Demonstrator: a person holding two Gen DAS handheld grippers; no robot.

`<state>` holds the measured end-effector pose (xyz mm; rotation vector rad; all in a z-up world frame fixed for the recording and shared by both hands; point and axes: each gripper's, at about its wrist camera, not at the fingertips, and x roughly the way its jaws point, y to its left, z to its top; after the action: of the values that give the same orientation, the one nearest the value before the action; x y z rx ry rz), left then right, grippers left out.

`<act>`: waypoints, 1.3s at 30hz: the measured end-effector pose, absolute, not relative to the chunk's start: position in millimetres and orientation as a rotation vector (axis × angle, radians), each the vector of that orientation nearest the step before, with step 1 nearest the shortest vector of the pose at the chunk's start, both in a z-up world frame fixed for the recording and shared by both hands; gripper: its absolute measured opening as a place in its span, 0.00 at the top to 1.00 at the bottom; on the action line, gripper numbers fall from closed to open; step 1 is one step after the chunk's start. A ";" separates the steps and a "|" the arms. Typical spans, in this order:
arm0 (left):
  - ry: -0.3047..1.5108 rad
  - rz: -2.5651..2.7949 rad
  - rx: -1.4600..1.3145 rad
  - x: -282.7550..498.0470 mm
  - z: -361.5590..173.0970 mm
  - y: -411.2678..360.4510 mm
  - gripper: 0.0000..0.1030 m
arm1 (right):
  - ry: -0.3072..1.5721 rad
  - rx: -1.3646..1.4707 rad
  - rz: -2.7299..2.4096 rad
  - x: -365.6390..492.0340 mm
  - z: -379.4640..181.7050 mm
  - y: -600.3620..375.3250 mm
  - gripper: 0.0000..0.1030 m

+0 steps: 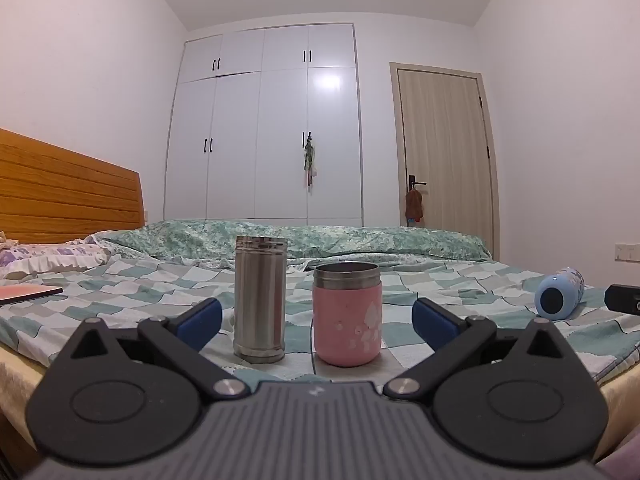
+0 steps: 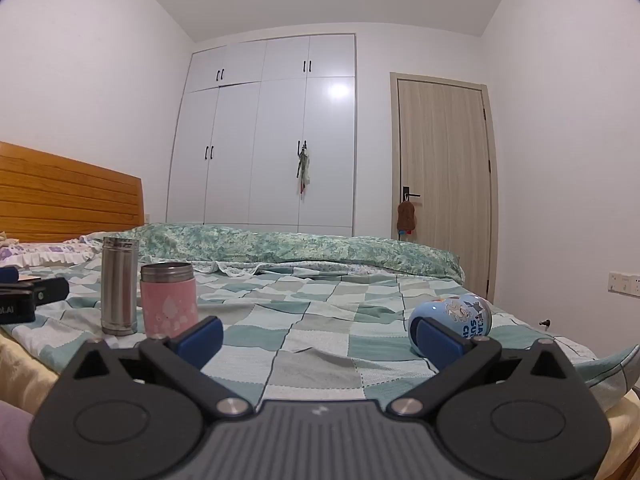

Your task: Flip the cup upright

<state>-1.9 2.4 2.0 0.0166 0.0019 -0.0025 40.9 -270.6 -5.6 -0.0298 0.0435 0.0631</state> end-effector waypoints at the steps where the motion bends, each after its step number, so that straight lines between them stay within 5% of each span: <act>1: 0.002 -0.002 0.018 -0.9 1.2 -1.2 0.00 | 0.045 -0.030 0.063 40.8 -5.6 -270.5 0.00; 39: 0.008 -0.007 0.017 0.7 0.2 -2.5 0.00 | 0.045 -0.029 0.063 40.4 -5.2 -270.2 0.00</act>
<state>0.7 -2.5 0.2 0.0171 0.0082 -0.0069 40.4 -270.2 -5.2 -0.0294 0.0454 0.0630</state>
